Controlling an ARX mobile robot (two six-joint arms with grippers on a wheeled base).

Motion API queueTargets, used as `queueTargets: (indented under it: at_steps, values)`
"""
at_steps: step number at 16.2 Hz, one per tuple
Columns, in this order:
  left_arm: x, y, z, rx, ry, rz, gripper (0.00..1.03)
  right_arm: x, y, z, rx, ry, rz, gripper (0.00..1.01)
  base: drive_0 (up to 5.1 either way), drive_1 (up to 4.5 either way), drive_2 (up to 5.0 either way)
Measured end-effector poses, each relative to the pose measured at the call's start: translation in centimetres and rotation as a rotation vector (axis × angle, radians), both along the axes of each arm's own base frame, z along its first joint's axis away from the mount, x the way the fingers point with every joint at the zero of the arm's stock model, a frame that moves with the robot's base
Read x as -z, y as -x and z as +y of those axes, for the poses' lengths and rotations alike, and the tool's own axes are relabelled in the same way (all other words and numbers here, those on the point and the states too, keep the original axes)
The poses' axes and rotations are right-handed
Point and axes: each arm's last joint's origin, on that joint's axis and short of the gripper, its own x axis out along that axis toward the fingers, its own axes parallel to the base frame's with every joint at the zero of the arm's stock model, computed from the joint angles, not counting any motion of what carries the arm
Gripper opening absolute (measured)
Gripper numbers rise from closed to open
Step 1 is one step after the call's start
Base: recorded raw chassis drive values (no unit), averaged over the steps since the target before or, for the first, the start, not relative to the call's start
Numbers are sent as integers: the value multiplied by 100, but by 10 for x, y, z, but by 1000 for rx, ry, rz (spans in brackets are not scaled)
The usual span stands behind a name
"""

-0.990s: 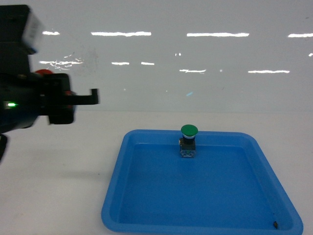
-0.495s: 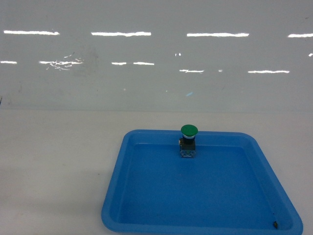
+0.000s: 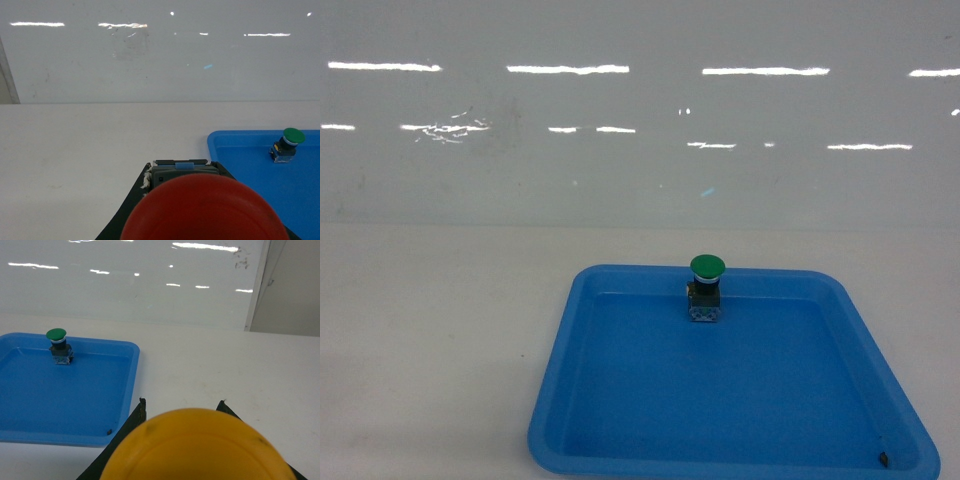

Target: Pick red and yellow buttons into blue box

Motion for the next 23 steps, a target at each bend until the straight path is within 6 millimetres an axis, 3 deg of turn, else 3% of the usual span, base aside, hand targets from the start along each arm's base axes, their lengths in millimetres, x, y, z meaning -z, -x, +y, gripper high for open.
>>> queueTargets:
  at_steps: [9, 23]
  values:
    - [0, 0, 1, -5, -1, -2, 26, 0, 0, 0, -1, 0, 0, 35, 416, -336, -89]
    - [0, 0, 0, -5, -1, -1, 26, 0, 0, 0, -1, 0, 0, 35, 496, -249, -249]
